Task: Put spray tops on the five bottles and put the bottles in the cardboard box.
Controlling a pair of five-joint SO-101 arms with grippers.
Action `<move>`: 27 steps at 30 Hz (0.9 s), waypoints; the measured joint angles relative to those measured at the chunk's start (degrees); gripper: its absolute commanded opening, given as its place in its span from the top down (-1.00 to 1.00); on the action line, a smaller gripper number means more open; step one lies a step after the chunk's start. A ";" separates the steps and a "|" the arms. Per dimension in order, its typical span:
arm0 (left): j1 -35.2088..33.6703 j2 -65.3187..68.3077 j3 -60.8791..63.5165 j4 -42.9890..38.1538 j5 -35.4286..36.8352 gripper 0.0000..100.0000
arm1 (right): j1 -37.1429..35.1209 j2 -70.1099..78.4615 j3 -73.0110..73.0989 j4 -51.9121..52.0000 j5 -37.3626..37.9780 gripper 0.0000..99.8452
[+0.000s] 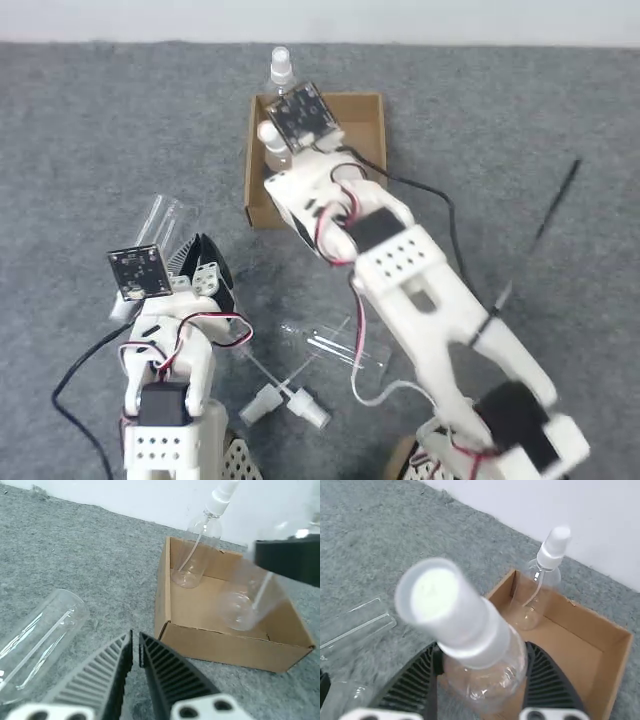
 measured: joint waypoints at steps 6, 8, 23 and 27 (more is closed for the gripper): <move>0.00 0.00 0.00 0.00 0.00 0.98 | 0.00 8.88 -7.47 0.00 0.00 0.82; 0.00 0.00 0.00 0.00 0.00 0.98 | 0.00 11.43 -9.67 0.00 0.00 0.82; 0.00 0.00 0.00 0.00 0.00 0.98 | 2.81 24.88 -24.00 0.00 -5.01 0.81; 0.00 0.00 0.00 0.00 0.00 0.98 | 3.52 28.48 -27.69 0.00 -5.19 0.81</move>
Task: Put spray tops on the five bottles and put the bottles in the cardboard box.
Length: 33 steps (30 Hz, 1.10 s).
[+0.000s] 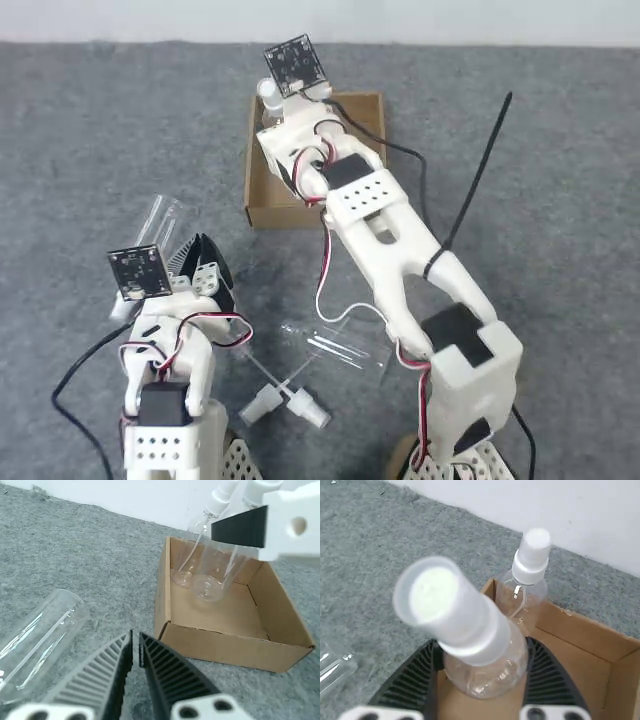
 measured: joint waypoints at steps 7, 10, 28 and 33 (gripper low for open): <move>0.00 0.00 0.00 0.00 0.00 0.98 | 0.09 6.68 -4.40 -3.87 -4.48 0.81; 0.00 0.00 0.00 0.00 0.00 0.98 | 0.09 9.32 -5.45 -5.89 -4.75 0.81; 0.00 0.00 0.00 0.00 0.00 0.98 | 0.44 20.48 -8.09 -15.30 -5.19 0.81; 0.00 0.00 0.00 0.00 0.00 0.98 | 0.44 22.59 -9.05 -18.11 -5.10 0.81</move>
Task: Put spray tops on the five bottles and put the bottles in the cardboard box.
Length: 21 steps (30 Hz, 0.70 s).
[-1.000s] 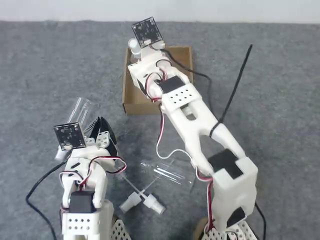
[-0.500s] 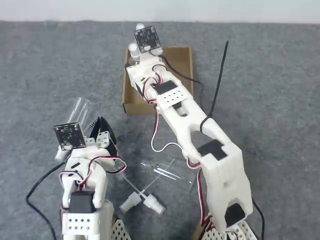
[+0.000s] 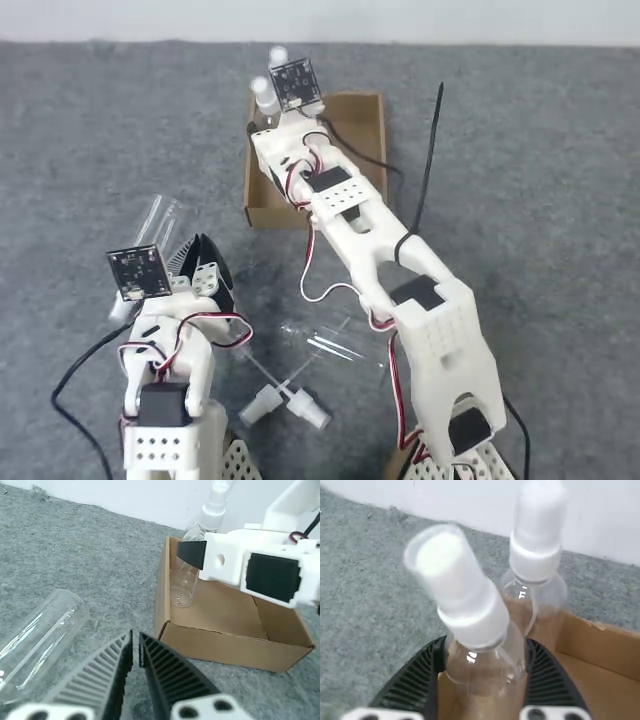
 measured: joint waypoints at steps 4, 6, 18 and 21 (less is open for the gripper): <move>0.00 0.00 0.00 0.00 0.00 0.98 | 0.09 0.26 -0.09 -0.79 0.00 0.81; 0.00 0.00 0.00 0.00 0.00 0.98 | 0.09 0.26 -0.09 -0.79 0.00 0.81; 0.00 0.00 0.00 0.00 0.00 0.98 | 0.09 0.35 -0.09 -0.79 0.00 0.81; 0.00 0.00 0.00 0.00 0.00 0.98 | 0.09 0.35 -0.53 0.88 0.00 0.79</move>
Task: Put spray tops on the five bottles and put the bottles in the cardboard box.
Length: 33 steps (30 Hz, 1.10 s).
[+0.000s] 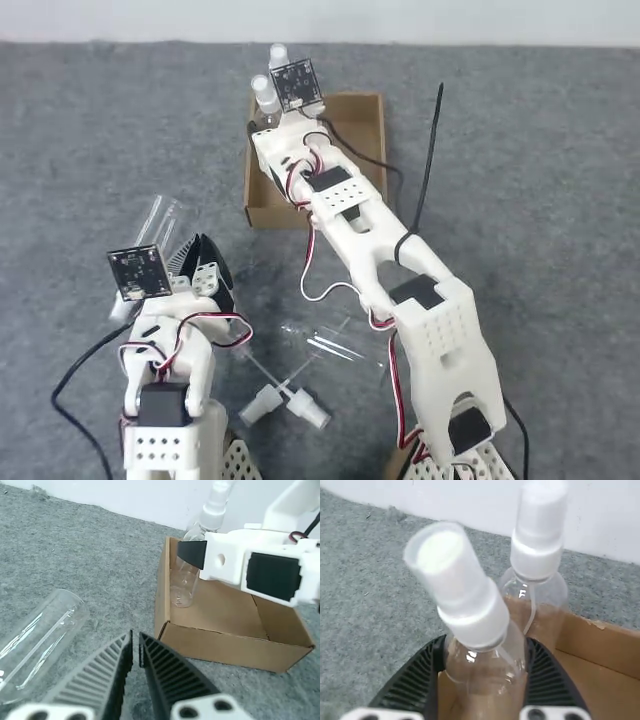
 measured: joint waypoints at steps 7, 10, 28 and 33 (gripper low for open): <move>0.00 0.00 0.00 0.00 0.00 0.98 | 0.00 0.00 -0.35 1.05 -0.18 0.49; 0.00 0.00 0.00 0.00 0.00 0.98 | 0.09 0.44 -0.09 1.58 -0.09 0.44; 0.00 0.00 0.00 0.00 0.00 0.98 | 0.44 1.58 0.00 6.86 -0.18 0.41; 0.00 0.00 0.00 0.00 0.00 0.98 | 0.44 1.58 0.00 6.86 -0.18 0.41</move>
